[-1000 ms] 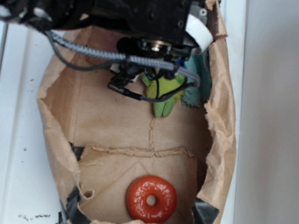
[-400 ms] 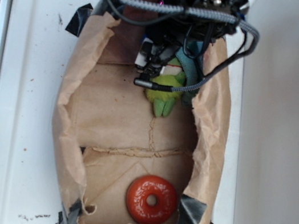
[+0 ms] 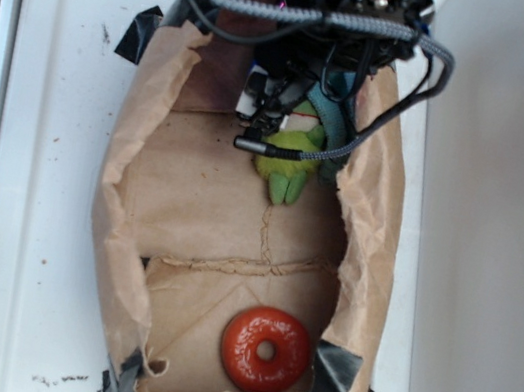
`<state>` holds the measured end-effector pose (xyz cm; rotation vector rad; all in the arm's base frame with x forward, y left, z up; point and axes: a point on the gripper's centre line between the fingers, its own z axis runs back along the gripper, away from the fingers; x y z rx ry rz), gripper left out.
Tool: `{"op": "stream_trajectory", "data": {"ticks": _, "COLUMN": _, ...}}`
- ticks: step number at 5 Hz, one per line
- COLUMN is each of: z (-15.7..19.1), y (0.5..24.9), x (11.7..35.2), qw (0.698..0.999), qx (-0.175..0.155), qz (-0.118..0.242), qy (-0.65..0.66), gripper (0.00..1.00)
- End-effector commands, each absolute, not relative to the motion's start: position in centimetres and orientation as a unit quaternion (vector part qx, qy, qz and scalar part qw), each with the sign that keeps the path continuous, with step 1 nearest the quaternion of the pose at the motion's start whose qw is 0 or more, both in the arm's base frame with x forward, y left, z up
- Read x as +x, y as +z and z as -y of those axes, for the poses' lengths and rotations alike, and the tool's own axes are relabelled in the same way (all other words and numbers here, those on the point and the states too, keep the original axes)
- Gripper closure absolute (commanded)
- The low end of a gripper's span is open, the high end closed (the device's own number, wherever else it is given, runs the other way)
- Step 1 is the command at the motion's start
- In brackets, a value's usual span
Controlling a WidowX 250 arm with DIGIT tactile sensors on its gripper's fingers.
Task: Grab the blue sponge.
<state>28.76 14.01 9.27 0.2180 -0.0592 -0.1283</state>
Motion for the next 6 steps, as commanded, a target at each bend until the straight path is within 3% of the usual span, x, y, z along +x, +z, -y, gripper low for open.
{"op": "stream_trajectory", "data": {"ticks": 1, "z": -14.9, "y": 11.7, "x": 29.5, "qw": 0.989, "qx": 0.127, "qz": 0.061, "qy": -0.05, "gripper": 0.0}}
{"op": "stream_trajectory", "data": {"ticks": 4, "z": -14.7, "y": 8.4, "x": 30.1, "qw": 0.988, "qx": 0.103, "qz": 0.101, "qy": -0.049, "gripper": 0.0}}
{"op": "stream_trajectory", "data": {"ticks": 6, "z": -13.8, "y": 7.2, "x": 30.2, "qw": 0.985, "qx": 0.129, "qz": 0.106, "qy": -0.046, "gripper": 0.0}}
